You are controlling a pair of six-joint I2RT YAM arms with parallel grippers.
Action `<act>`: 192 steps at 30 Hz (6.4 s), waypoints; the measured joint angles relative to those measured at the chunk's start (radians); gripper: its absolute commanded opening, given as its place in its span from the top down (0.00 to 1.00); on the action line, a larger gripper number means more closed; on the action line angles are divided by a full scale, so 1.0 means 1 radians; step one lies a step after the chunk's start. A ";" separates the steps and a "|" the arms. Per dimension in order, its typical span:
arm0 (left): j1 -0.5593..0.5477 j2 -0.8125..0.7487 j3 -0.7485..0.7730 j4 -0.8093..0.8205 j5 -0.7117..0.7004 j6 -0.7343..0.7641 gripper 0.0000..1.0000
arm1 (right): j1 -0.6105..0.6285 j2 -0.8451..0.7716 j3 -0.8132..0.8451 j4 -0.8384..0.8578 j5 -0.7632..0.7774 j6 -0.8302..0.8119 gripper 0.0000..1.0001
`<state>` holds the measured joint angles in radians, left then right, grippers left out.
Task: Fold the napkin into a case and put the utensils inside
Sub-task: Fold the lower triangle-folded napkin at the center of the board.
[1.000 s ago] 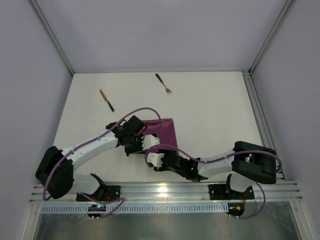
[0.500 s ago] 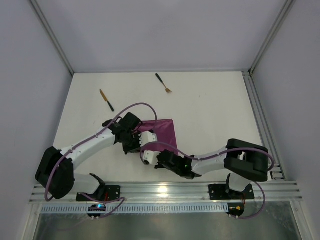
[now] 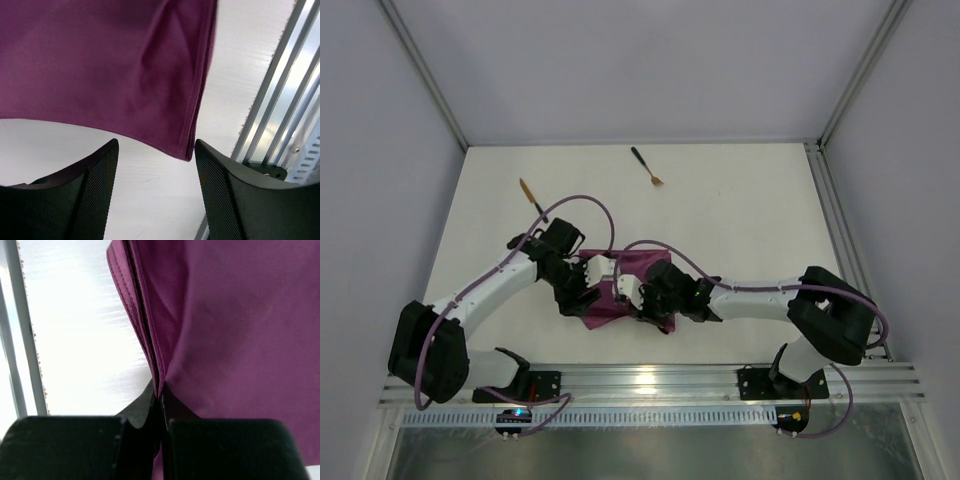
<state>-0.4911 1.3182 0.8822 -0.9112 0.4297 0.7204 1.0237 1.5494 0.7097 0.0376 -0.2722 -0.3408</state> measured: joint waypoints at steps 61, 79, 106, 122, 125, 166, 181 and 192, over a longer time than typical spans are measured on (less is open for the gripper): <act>-0.238 -0.095 -0.260 0.642 -0.557 -0.135 0.60 | -0.315 0.351 0.332 -0.208 -0.549 0.301 0.96; -0.047 -0.087 -0.229 0.467 -0.243 -0.133 1.00 | -0.315 0.339 0.346 -0.240 -0.515 0.292 0.55; 0.021 -0.024 -0.108 0.328 -0.092 -0.140 1.00 | 0.036 -0.342 -0.240 0.016 0.324 0.290 0.27; 0.043 -0.024 -0.101 0.294 -0.068 -0.135 1.00 | 0.044 -0.158 -0.163 0.006 0.401 0.291 0.87; 0.056 -0.024 -0.101 0.273 -0.057 -0.128 1.00 | 0.044 -0.157 -0.146 -0.009 0.391 0.291 0.93; 0.367 0.334 0.128 -0.160 0.208 0.235 1.00 | -0.412 0.196 0.388 -0.516 -0.572 0.177 0.63; 0.397 0.336 0.128 -0.135 0.220 0.166 1.00 | -0.370 0.442 0.460 -0.062 -0.445 0.600 0.96; 0.474 0.380 0.159 -0.130 0.269 0.124 1.00 | -0.370 0.497 0.462 -0.072 -0.423 0.675 0.96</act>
<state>-0.0170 1.6978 1.0412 -1.0409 0.6983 0.8440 0.6540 2.0460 1.1713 -0.0349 -0.6952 0.3340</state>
